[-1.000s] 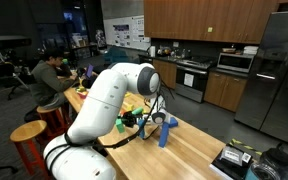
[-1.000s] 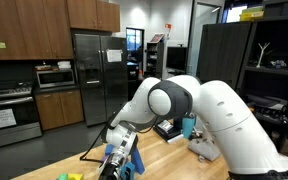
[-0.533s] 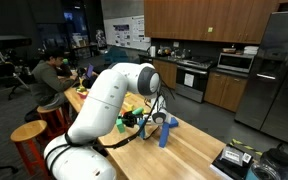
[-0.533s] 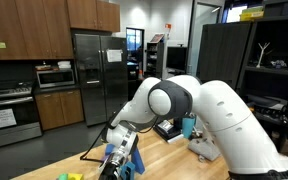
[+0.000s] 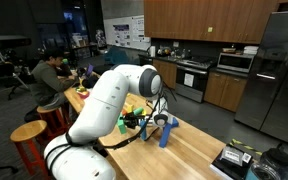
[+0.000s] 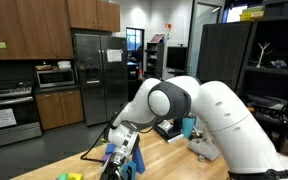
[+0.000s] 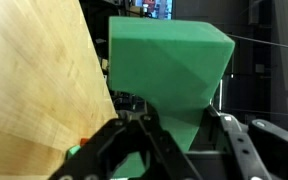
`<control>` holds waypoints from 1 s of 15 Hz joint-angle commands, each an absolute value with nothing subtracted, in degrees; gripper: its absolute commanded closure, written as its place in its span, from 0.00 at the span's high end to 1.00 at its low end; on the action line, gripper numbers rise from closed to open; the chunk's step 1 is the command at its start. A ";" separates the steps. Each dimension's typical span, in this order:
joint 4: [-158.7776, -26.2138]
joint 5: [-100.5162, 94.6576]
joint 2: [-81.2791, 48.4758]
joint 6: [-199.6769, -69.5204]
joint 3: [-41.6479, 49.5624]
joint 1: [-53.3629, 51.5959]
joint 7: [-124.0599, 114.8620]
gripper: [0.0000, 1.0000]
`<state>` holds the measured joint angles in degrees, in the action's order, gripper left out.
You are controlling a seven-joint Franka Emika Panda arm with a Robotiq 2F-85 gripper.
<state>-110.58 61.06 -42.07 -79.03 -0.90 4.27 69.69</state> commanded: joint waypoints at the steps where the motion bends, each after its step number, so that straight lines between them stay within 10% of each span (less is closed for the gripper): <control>1: -106.70 61.76 -46.76 -76.52 -0.01 6.05 67.33 0.19; 15: -103.58 63.54 -49.47 -73.54 0.46 7.31 63.88 0.19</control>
<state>-105.53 63.15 -47.11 -73.71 -0.36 6.87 63.12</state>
